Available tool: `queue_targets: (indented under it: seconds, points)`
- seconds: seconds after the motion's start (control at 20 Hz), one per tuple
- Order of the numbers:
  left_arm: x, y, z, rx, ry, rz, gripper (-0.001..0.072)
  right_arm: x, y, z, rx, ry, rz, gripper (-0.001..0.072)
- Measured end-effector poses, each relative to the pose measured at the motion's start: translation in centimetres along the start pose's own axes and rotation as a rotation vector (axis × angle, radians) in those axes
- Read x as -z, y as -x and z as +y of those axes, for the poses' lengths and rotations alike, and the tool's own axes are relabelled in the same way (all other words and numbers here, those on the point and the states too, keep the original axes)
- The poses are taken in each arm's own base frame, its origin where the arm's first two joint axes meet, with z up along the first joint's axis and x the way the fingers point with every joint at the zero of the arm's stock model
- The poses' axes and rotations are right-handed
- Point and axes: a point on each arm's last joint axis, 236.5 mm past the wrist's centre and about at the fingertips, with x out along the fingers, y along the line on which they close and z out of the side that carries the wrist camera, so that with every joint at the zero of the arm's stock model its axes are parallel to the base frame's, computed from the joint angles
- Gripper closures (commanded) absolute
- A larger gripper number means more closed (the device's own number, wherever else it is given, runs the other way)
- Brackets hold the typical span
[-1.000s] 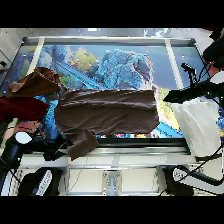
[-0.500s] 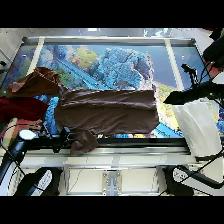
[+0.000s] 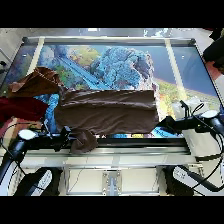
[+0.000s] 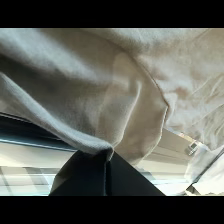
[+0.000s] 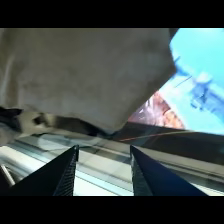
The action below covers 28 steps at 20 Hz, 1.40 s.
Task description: Fold the shirts.
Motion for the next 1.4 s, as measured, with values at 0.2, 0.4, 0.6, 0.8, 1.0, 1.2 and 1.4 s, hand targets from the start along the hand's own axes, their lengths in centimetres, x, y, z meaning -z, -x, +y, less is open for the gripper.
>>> queue_targets:
  seconds: [0.2,0.4,0.6,0.8,1.0,1.2,1.4]
  points:
    - [0.0,0.0,-0.1,0.003,-0.002,0.000,0.0697,1.7,-3.1,-0.1,-0.057,-0.063,0.009,0.0327]
    - [0.0,0.0,-0.1,0.003,-0.002,-0.001,0.0697,1.0,-4.6,-0.4,-0.034,-0.060,-0.039,0.0430]
    - [-0.1,0.0,-0.1,0.004,-0.009,-0.004,0.0697,0.0,-5.4,-0.4,-0.011,-0.047,-0.089,0.0467]
    - [-0.3,0.0,-0.2,0.007,-0.018,-0.011,0.0697,-1.0,-6.1,-0.1,-0.007,-0.054,-0.127,0.0698]
    - [-0.8,0.6,-1.1,0.027,-0.060,-0.039,0.0698,-1.2,-5.7,1.9,-0.063,-0.013,-0.125,0.0698]
    - [-3.0,4.8,-5.4,0.110,-0.197,-0.205,0.0700,-1.1,-2.5,6.7,-0.141,0.120,-0.129,0.0698]
    - [-4.2,10.3,-9.7,0.174,-0.326,-0.382,0.0701,-1.5,1.4,9.8,-0.107,0.222,-0.173,0.0700]
